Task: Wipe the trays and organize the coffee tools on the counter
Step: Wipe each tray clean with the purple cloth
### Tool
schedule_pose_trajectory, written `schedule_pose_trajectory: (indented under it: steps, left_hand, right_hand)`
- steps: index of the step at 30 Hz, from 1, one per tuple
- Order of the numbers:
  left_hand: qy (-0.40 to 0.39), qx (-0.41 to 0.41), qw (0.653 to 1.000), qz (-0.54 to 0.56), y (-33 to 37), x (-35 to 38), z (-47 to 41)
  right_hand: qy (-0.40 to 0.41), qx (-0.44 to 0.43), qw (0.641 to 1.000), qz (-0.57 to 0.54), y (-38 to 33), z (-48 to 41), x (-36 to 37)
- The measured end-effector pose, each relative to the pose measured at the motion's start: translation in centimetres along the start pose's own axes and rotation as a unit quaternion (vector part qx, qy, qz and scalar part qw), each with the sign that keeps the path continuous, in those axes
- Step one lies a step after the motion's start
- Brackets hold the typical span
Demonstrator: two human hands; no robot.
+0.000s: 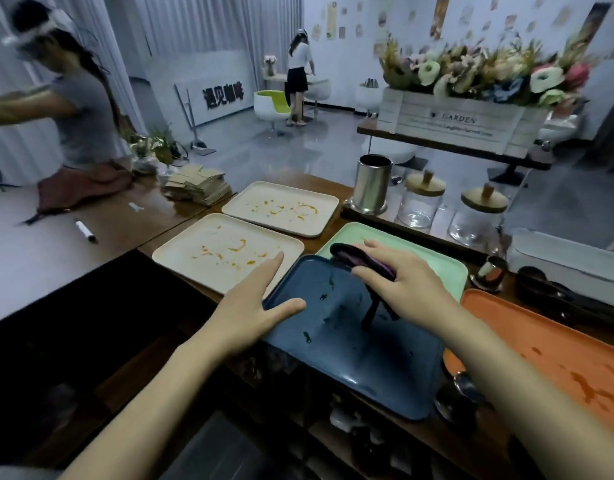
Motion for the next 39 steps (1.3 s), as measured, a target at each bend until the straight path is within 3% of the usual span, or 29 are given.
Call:
schedule_pose_trajectory:
  steps: [11,20,28,33,39]
  left_hand:
    - [0.039,-0.127,0.989,-0.059,-10.9,-4.8,-8.7]
    - [-0.007,-0.069,0.996,-0.051,-18.6,-6.4,-21.8]
    - [-0.076,-0.001,0.993,-0.088,-24.4,-6.6,-32.7]
    - [-0.175,-0.011,0.977,-0.122,-27.0,-4.6,-35.4]
    - [-0.190,0.017,0.977,-0.091,-27.0,-4.4,-35.9]
  right_hand:
    - [-0.078,-0.003,0.997,-0.022,1.6,-16.1,12.5]
    - [-0.051,0.033,0.998,-0.006,2.8,-26.4,21.1]
    - [-0.025,0.054,0.992,0.109,4.4,-33.3,25.0]
    - [-0.105,0.077,0.973,0.190,6.6,-32.8,28.1]
    - [-0.156,0.036,0.962,0.222,6.6,-31.2,28.3]
Point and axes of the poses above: each hand's wrist, its own z-axis away from the middle knuckle, its own x-axis out of the palm, y = z × x, the point moved 6 cm from there along -z, towards the middle knuckle, and after that the axes turned 7 degrees about y, right-handed, at the moved point
